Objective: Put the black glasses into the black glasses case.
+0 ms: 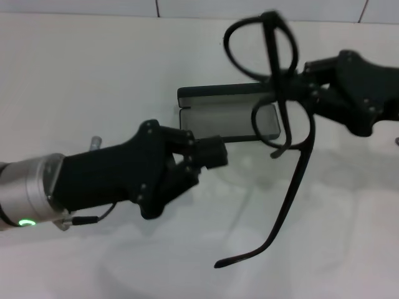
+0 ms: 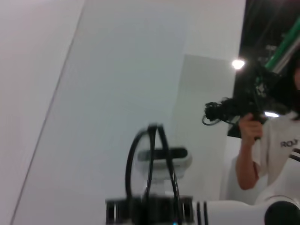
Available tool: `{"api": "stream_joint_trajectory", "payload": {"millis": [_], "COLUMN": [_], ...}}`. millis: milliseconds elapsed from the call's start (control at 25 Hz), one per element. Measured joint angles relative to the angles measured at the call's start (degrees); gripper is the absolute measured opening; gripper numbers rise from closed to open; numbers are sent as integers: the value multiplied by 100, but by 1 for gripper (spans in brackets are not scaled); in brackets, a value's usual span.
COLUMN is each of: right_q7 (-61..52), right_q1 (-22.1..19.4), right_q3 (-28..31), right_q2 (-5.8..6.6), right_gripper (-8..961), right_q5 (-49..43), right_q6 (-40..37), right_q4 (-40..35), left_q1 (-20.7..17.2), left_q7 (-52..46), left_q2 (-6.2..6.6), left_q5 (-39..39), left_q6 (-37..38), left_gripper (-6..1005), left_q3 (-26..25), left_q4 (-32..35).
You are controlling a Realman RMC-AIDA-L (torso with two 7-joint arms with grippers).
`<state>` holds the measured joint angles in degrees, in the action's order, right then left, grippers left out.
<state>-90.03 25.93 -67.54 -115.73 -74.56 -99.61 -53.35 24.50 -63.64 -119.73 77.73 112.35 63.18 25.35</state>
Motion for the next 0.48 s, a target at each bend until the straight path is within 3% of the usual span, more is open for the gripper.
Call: {"api": "stream_joint_trajectory", "payload": {"millis": [480], "right_q7": [931], "right_q1": [16], "right_q3": [56], "right_q2": [-19], "right_gripper": [70], "right_q5": [1381], "right_q6": [-366], "right_q4": [260], "left_q1": [280], "left_q7": [225], "left_q2": [-8], "left_q5": [79], "left_q6": [11], "left_gripper": [53], "left_q3": [1006], "left_q4": [18]}}
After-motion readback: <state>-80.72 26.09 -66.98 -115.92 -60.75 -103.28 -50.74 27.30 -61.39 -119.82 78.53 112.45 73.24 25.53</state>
